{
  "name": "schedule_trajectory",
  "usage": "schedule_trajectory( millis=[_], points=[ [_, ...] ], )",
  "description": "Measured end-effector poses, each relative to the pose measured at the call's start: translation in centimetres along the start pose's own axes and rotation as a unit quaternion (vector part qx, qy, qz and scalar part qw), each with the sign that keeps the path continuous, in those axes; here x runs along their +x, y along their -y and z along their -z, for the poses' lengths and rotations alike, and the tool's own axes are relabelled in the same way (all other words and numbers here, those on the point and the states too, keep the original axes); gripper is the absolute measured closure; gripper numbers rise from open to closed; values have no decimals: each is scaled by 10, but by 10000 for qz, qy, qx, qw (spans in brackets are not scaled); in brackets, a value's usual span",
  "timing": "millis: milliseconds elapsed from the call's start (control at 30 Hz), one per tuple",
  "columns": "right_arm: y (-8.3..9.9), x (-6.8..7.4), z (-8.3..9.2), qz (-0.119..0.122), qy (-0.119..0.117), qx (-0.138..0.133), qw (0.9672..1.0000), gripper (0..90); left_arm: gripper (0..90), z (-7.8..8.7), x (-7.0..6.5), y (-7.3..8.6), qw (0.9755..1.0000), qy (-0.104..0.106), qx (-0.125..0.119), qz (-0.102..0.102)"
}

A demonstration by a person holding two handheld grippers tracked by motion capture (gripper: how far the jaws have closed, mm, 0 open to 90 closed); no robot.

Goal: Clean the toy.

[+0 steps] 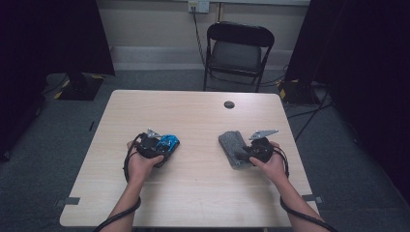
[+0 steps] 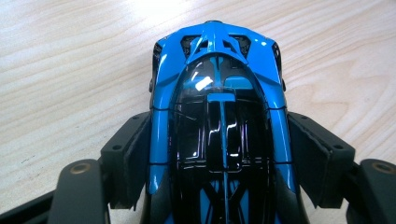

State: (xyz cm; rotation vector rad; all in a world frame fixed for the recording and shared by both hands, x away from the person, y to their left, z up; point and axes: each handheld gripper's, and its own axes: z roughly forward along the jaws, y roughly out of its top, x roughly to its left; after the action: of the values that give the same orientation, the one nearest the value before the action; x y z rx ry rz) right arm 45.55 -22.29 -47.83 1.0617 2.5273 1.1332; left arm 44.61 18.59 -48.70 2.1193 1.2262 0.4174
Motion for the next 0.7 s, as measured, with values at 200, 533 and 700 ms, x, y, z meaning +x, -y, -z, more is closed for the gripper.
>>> schedule_trajectory(
  millis=[200, 533, 700],
  points=[
    [0, 0, 2, -99, -60, -102, 9999, 410, 278, -1, -3, -1, 9998, -84, 104, -155],
    [-4, 4, 7, -95, 81, -169, 9998, 296, 223, 8, -7, -8, 9997, -170, -110, -165],
    [-5, 7, 10, -153, 60, -218, 9996, 274, 205, 19, -10, -13, 9997, -104, -216, -97]
  ],
)
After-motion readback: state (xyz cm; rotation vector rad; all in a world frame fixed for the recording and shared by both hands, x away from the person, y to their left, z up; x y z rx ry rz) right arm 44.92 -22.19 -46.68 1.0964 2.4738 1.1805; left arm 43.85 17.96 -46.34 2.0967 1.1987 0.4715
